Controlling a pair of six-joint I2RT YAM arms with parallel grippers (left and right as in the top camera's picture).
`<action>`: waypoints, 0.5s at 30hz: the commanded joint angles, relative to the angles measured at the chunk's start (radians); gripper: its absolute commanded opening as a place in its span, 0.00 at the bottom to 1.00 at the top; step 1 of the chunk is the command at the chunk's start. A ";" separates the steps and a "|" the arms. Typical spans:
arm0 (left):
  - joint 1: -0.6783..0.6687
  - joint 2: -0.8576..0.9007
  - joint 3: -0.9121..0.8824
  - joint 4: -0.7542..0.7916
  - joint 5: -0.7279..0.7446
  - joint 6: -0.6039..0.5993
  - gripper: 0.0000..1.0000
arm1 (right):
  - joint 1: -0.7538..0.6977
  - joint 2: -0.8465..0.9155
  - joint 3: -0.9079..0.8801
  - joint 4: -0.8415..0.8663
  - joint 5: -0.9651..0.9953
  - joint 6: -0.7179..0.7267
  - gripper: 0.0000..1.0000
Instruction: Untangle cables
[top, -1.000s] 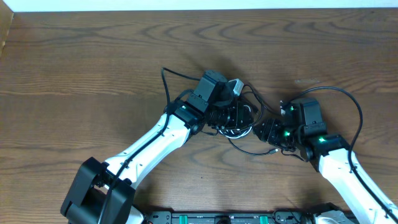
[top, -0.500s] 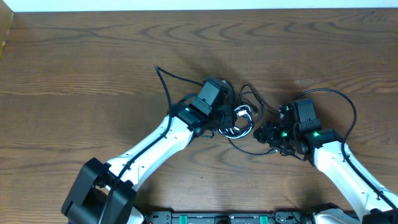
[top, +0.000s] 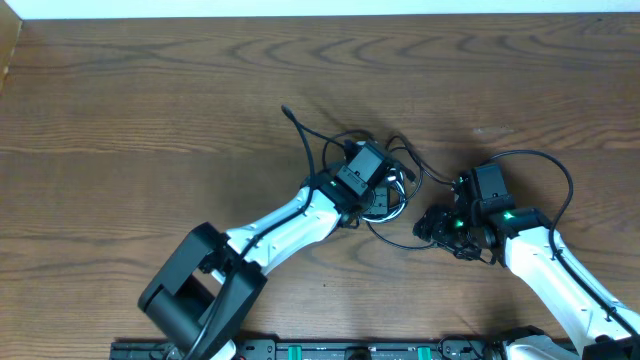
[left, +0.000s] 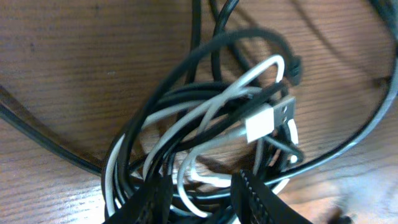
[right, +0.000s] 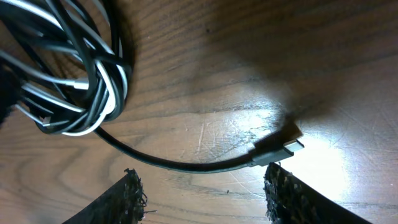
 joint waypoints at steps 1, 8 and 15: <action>0.000 0.025 -0.003 0.000 -0.028 0.018 0.36 | -0.001 0.001 0.000 0.000 0.008 0.006 0.61; -0.003 0.025 -0.003 0.006 -0.023 0.017 0.31 | -0.001 0.001 0.000 0.000 0.008 0.006 0.62; -0.036 0.026 -0.003 -0.006 -0.024 0.017 0.31 | -0.001 0.001 0.000 0.001 0.009 0.006 0.62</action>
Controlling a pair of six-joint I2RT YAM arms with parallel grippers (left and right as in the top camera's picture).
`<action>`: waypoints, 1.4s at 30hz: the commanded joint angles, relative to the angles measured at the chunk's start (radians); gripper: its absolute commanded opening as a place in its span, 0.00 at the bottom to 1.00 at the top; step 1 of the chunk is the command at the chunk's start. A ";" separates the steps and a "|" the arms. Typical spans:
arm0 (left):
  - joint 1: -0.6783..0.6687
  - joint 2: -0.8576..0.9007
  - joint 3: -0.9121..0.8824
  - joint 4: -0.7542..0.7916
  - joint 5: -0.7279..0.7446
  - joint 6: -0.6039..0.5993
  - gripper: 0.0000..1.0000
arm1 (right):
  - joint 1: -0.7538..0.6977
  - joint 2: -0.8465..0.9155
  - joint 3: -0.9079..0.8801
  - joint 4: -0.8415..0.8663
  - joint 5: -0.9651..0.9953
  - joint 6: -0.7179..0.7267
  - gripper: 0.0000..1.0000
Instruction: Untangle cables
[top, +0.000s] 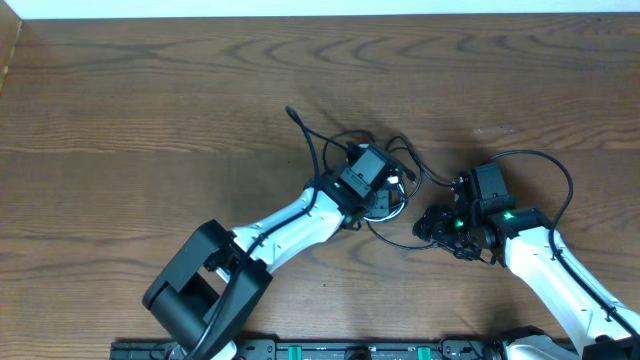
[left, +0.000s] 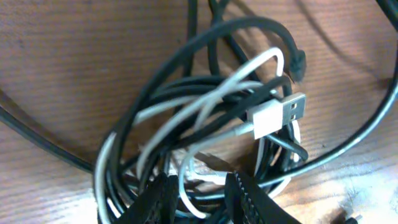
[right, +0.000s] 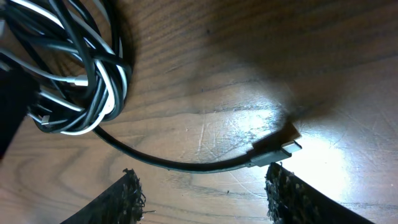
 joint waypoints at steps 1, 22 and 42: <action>-0.021 0.013 -0.003 -0.012 -0.019 0.013 0.31 | -0.001 0.001 0.000 -0.001 0.008 0.006 0.62; -0.019 0.075 -0.002 -0.030 -0.053 -0.077 0.08 | -0.001 0.001 0.000 0.000 0.046 0.006 0.66; 0.019 -0.313 0.020 -0.066 -0.013 -0.078 0.07 | 0.002 0.001 0.000 0.018 -0.067 0.024 0.63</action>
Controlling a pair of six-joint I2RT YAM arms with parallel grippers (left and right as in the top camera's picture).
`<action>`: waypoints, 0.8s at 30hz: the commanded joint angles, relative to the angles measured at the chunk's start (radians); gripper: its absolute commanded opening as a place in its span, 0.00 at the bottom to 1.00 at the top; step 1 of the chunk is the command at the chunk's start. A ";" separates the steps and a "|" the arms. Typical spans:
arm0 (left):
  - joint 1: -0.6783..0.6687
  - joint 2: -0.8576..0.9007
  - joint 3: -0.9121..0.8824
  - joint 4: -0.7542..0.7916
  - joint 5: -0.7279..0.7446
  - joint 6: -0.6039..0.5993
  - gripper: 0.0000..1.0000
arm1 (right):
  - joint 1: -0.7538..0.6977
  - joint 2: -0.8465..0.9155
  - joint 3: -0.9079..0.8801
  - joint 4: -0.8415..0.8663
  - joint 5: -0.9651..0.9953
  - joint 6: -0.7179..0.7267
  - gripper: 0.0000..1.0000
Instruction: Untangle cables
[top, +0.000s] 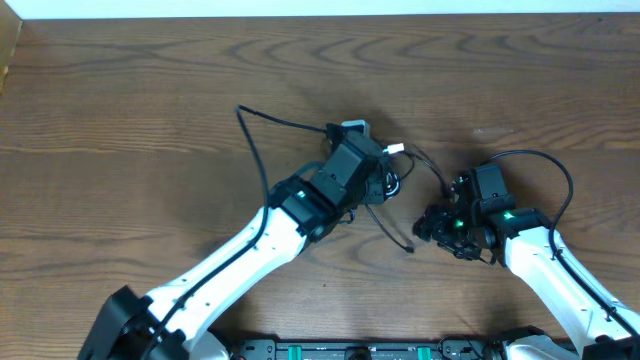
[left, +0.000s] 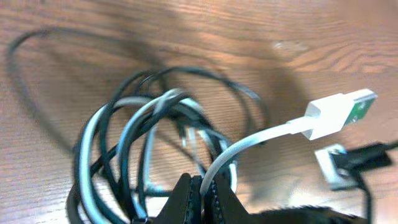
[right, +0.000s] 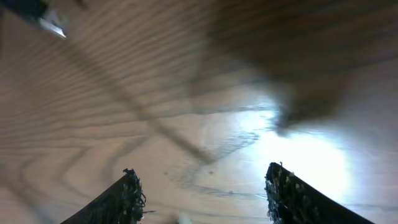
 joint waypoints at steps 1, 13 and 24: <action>-0.002 -0.010 0.018 -0.007 0.031 -0.010 0.08 | 0.002 0.001 0.000 0.019 -0.071 0.031 0.64; -0.002 -0.010 0.018 -0.005 0.060 -0.040 0.08 | 0.001 0.001 0.000 0.208 -0.373 0.158 0.66; -0.001 -0.010 0.018 -0.019 0.058 -0.039 0.07 | -0.027 0.001 0.000 0.230 -0.472 0.382 0.66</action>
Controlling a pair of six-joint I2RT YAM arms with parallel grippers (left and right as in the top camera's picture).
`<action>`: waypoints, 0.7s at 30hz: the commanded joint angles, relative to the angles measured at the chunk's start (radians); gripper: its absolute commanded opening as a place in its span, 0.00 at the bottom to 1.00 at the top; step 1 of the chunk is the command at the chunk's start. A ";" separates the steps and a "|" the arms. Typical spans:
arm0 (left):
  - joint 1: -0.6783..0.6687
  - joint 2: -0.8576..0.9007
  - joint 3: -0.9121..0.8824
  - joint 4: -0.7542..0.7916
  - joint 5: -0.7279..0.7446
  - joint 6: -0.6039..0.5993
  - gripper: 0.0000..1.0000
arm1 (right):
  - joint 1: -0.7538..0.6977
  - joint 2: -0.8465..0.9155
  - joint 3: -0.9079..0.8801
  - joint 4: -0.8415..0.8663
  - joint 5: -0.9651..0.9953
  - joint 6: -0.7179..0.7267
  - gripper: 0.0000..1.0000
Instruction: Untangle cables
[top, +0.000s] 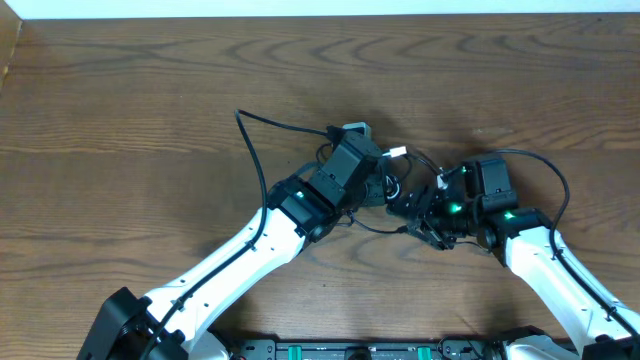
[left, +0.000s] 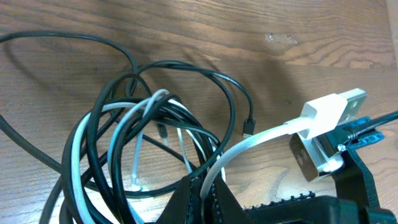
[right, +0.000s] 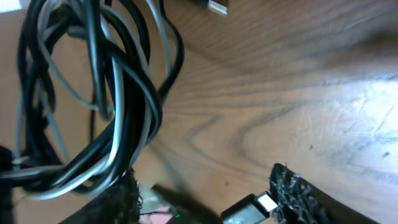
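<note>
A tangle (top: 386, 188) of black and white cables hangs at mid-table. In the left wrist view my left gripper (left: 202, 186) is shut on a white cable (left: 249, 144) of the bundle (left: 134, 146); that cable ends in a white USB plug (left: 333, 109). A long black tail (top: 250, 135) runs off to the left. My right gripper (top: 415, 212) sits just right of the bundle. In the right wrist view it (right: 208, 199) stands open, with the bundle (right: 93, 93) at its left finger and a black plug (right: 245, 210) between the fingers.
The wooden table (top: 150, 80) stretches wide to the left and back. A thin black loop (top: 545, 165) arcs round my right wrist. A small black plug end (left: 247, 130) dangles inside the bundle.
My right gripper has moved left, up against the bundle, which now fills the left of its view. My left gripper stays shut on the white cable at about the same place.
My left gripper was open low over the tangle on the table, then narrower round its strands. Then it was shut on the white cable, the bundle raised and the black tail further left. Now my open right gripper is at the bundle.
</note>
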 joint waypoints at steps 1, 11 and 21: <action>0.000 -0.004 0.018 -0.003 0.001 -0.012 0.08 | -0.024 0.001 0.000 0.014 -0.122 0.087 0.67; -0.001 -0.004 0.018 -0.003 -0.002 -0.013 0.07 | -0.035 0.001 0.000 0.032 -0.119 0.248 0.62; -0.001 -0.004 0.018 -0.003 0.006 -0.022 0.08 | -0.009 0.001 0.000 0.141 -0.053 0.360 0.54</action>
